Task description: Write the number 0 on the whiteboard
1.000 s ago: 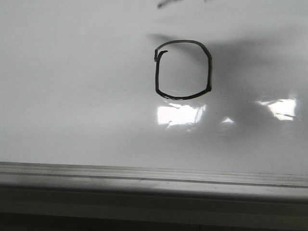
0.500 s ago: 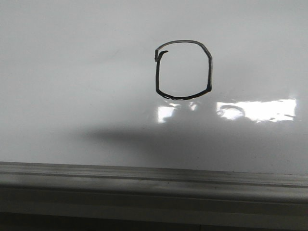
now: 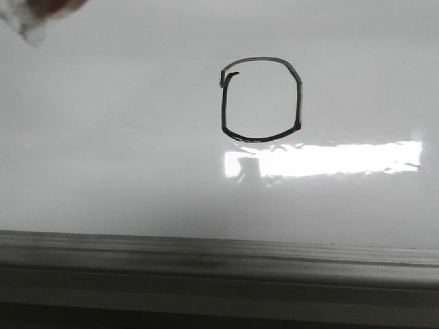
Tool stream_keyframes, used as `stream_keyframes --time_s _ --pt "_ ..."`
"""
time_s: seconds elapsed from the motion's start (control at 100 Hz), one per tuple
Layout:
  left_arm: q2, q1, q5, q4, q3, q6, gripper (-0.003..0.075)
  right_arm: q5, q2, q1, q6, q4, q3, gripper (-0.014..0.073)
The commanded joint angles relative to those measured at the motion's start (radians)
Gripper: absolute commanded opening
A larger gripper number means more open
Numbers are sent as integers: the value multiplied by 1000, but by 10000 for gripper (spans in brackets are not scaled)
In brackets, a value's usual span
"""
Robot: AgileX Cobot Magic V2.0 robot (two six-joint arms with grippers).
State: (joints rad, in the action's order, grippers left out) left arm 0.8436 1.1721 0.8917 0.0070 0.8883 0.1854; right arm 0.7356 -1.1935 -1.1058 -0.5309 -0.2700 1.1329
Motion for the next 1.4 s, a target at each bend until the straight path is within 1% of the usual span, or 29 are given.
stream_keyframes --time_s 0.0,0.08,0.53,0.84,0.93,1.11,1.26,1.39 --pt "10 9 -50 -12 36 3 386 -74 19 -24 -10 -8 34 -49" --pt "14 9 -52 -12 36 3 386 -82 19 -43 -10 -8 34 -48" --pt "14 9 -39 -12 36 3 386 -85 38 -43 -10 -13 34 -48" --pt "14 9 -54 -12 36 3 380 -80 68 -43 -10 -76 34 -48" --pt "14 9 -56 -7 36 3 342 -64 69 -43 -10 -105 34 -48" --pt "14 9 -70 -7 36 3 248 -34 69 -54 -10 -112 34 -48" --pt "14 3 -73 -2 36 3 216 -34 69 -92 -10 -112 34 -48" --pt "14 3 -73 -7 36 3 153 -34 69 -94 -10 -108 34 -48"
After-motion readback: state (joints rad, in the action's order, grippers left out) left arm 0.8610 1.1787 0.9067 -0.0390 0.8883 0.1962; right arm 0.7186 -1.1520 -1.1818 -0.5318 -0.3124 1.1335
